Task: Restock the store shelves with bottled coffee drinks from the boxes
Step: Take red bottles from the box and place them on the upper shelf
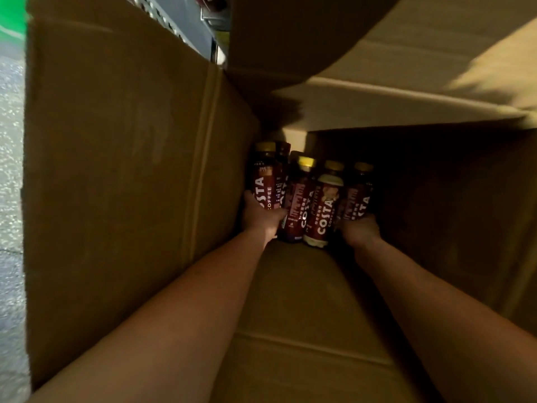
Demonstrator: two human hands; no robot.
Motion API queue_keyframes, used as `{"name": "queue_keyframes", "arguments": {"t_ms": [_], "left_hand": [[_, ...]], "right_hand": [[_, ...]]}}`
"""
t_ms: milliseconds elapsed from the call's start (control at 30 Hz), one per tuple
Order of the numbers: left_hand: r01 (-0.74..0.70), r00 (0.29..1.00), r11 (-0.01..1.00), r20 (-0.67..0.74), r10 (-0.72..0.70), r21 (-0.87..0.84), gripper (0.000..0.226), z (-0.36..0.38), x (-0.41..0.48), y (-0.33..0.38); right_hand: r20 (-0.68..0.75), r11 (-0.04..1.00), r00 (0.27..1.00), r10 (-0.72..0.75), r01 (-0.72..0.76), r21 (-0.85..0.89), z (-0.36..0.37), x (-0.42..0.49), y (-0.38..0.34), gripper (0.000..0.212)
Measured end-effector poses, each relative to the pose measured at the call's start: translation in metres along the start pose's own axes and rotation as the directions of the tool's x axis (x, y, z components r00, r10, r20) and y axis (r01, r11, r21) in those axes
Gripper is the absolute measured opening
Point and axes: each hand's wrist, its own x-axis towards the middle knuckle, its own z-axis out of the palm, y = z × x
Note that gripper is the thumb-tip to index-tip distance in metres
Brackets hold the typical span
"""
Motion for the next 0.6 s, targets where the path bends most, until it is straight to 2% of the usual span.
{"name": "queue_keyframes", "arguments": {"t_ms": [167, 300, 433, 600], "left_hand": [[0.074, 0.997, 0.991, 0.028, -0.072, -0.115, 0.093, 0.004, 0.010, -0.002], [0.095, 0.995, 0.985, 0.032, -0.091, -0.147, 0.093, 0.005, 0.010, -0.003], [0.034, 0.999, 0.997, 0.043, -0.031, -0.074, 0.082, 0.003, -0.008, -0.003], [-0.083, 0.994, 0.997, 0.075, 0.083, -0.002, 0.088, -0.004, -0.063, 0.006]], "right_hand": [[0.083, 0.992, 0.994, 0.069, -0.077, 0.096, 0.002, 0.014, 0.001, 0.052], [0.023, 0.992, 0.995, 0.098, -0.099, 0.082, 0.003, 0.019, -0.002, 0.044], [0.020, 0.985, 0.997, 0.077, -0.079, 0.155, 0.000, 0.001, -0.002, 0.041], [0.088, 0.980, 0.994, -0.062, 0.044, 0.194, -0.020, -0.056, -0.011, 0.026]]}}
